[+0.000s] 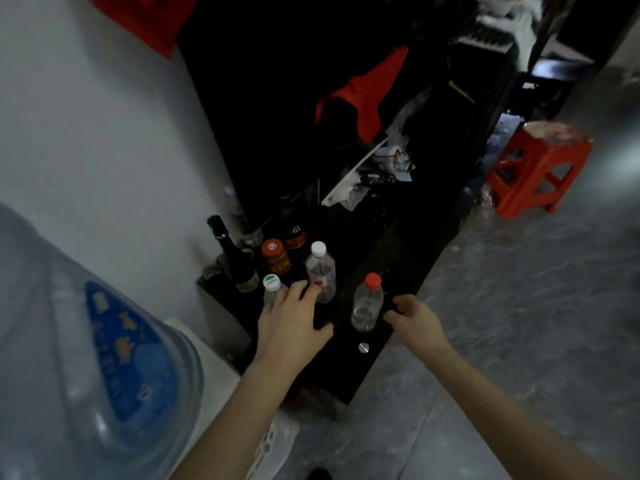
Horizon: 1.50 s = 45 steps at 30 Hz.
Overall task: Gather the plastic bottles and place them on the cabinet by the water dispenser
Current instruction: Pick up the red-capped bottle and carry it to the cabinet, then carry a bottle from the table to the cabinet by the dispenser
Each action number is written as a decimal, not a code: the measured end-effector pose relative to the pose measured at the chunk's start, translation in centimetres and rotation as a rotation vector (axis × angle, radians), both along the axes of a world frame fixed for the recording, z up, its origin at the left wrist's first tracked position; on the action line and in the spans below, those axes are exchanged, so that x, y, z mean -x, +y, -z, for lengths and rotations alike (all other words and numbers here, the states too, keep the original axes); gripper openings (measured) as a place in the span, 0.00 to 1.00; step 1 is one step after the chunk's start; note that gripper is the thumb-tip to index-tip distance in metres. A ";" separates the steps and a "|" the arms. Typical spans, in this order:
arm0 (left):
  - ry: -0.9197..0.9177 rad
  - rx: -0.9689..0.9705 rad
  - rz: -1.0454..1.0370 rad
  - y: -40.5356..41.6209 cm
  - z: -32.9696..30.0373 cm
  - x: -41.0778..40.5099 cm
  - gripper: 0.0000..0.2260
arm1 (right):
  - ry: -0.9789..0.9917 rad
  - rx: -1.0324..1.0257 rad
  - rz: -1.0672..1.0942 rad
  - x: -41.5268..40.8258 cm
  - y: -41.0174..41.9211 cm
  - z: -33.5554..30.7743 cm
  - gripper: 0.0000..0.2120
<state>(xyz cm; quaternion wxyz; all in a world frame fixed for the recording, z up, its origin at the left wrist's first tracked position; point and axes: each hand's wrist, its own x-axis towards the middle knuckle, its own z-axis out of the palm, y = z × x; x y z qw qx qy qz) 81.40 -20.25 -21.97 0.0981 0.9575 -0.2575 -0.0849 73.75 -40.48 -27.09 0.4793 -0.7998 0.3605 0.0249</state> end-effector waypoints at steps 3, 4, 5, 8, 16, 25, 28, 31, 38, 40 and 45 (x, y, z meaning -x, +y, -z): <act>-0.059 -0.013 -0.014 2.3 -2.9 2.4 0.32 | -0.098 0.183 -0.158 1.4 3.0 -3.1 0.20; -0.076 -0.019 -0.015 2.9 -3.7 3.2 0.32 | -0.119 0.229 -0.204 1.8 3.9 -4.1 0.22; -0.088 -0.023 -0.018 3.5 -4.3 3.9 0.32 | -0.131 0.260 -0.241 2.2 4.8 -5.1 0.24; -0.116 -0.013 -0.020 4.9 -6.0 5.8 0.32 | -0.159 0.343 -0.326 3.8 7.1 -8.1 0.28; -0.194 0.052 0.022 8.5 -9.1 12.3 0.31 | -0.191 0.548 -0.441 10.8 12.3 -13.1 0.25; -0.163 0.048 -0.140 19.1 -9.5 22.5 0.29 | -0.181 0.641 -0.605 17.9 22.5 -13.7 0.31; -0.178 0.046 -0.282 24.5 -9.5 25.2 0.29 | -0.160 0.632 -0.779 18.9 27.1 -14.0 0.30; -0.168 -0.004 -0.433 29.3 -9.9 27.3 0.29 | -0.198 0.624 -0.937 19.2 31.8 -14.3 0.28; -0.207 -0.066 -0.892 38.5 -11.9 33.9 0.29 | -0.389 0.602 -1.344 18.7 42.8 -15.7 0.25; -0.225 -0.066 -1.026 40.3 -12.4 36.5 0.28 | -0.441 0.614 -1.495 19.1 45.8 -16.0 0.25; -0.199 -0.094 -1.358 44.4 -12.6 45.6 0.28 | -0.532 0.567 -1.821 21.9 53.4 -16.6 0.28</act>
